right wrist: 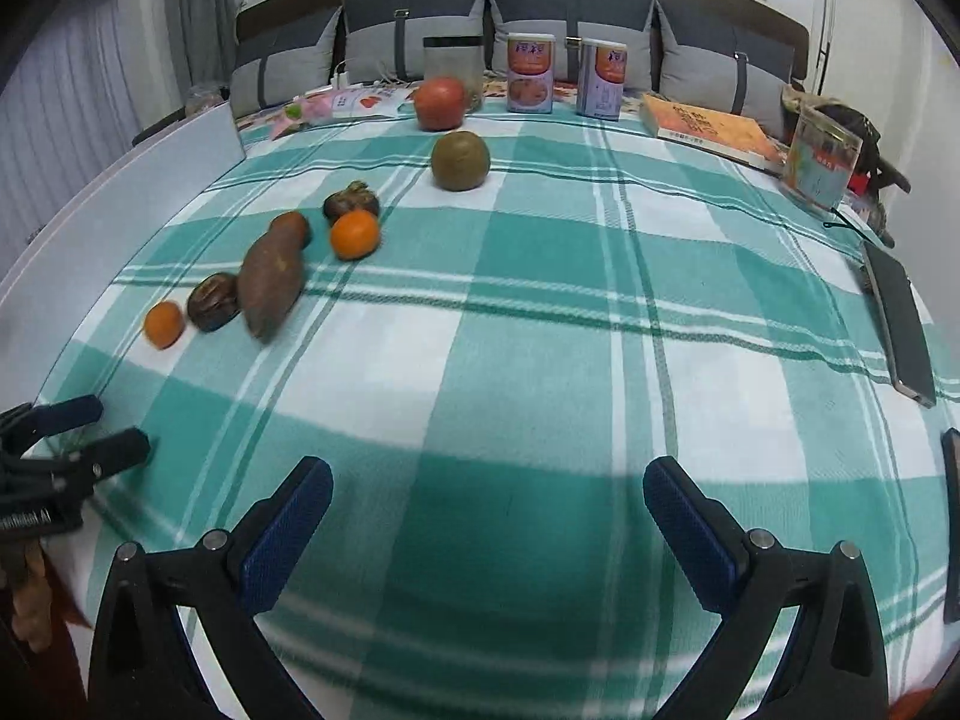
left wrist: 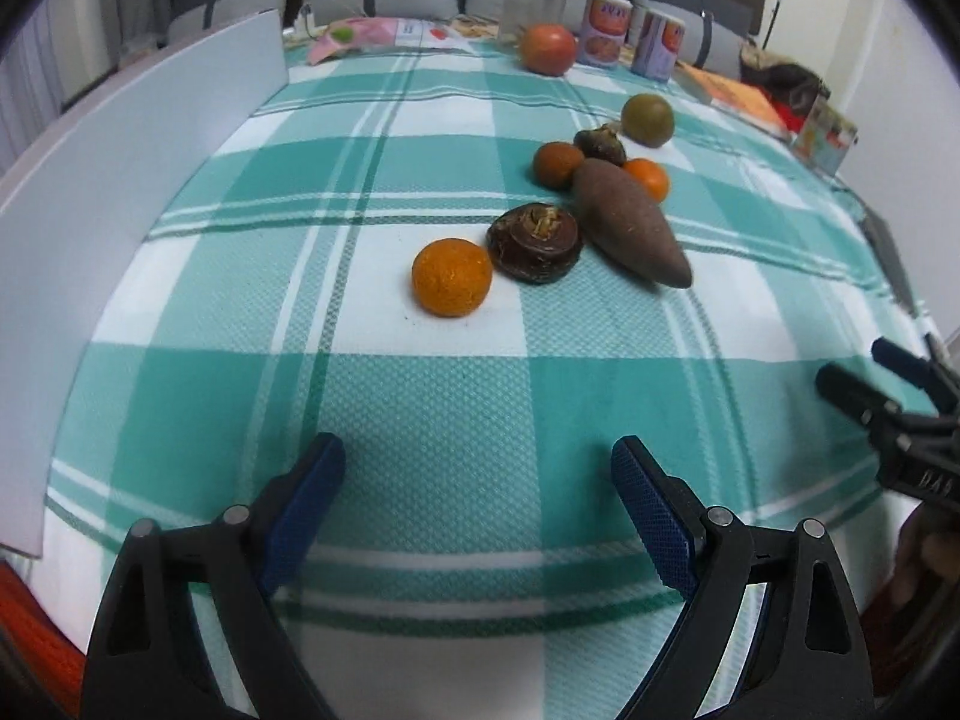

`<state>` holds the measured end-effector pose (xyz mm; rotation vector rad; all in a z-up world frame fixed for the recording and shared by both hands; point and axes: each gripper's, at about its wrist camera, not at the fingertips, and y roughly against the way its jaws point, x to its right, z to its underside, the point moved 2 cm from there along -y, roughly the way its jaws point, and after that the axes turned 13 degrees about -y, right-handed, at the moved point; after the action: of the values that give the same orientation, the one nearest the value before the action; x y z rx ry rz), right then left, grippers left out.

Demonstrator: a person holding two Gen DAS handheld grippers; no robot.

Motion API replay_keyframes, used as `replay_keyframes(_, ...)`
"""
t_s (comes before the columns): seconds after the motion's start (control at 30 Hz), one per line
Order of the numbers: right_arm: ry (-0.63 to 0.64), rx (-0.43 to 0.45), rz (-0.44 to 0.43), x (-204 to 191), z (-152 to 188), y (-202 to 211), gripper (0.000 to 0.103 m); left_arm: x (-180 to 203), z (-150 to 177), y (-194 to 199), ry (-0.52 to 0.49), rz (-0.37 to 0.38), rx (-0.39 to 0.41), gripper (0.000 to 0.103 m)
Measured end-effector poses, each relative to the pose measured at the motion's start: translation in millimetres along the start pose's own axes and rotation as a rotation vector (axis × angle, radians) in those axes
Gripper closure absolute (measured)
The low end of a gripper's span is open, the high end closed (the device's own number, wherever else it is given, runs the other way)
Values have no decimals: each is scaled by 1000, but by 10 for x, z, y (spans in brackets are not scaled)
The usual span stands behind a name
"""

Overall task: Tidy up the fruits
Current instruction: 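Move both empty tools back over the remaining fruits on the sheet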

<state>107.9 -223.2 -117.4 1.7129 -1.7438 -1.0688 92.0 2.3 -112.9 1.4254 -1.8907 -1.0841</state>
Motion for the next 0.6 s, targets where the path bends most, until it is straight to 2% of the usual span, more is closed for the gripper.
replay_keyframes(0.17,-44,-40,20,101,87,-10,0,58,-17,-59,-33,-52,3,8)
replay_keyframes(0.33,-38,-35,50,121,88,-18,0,58,-40,-105,-24,-70,14,3)
replay_keyframes(0.6,-22,-25,72,91,101,-37,0,67,-28,-99,-37,-78,31,2)
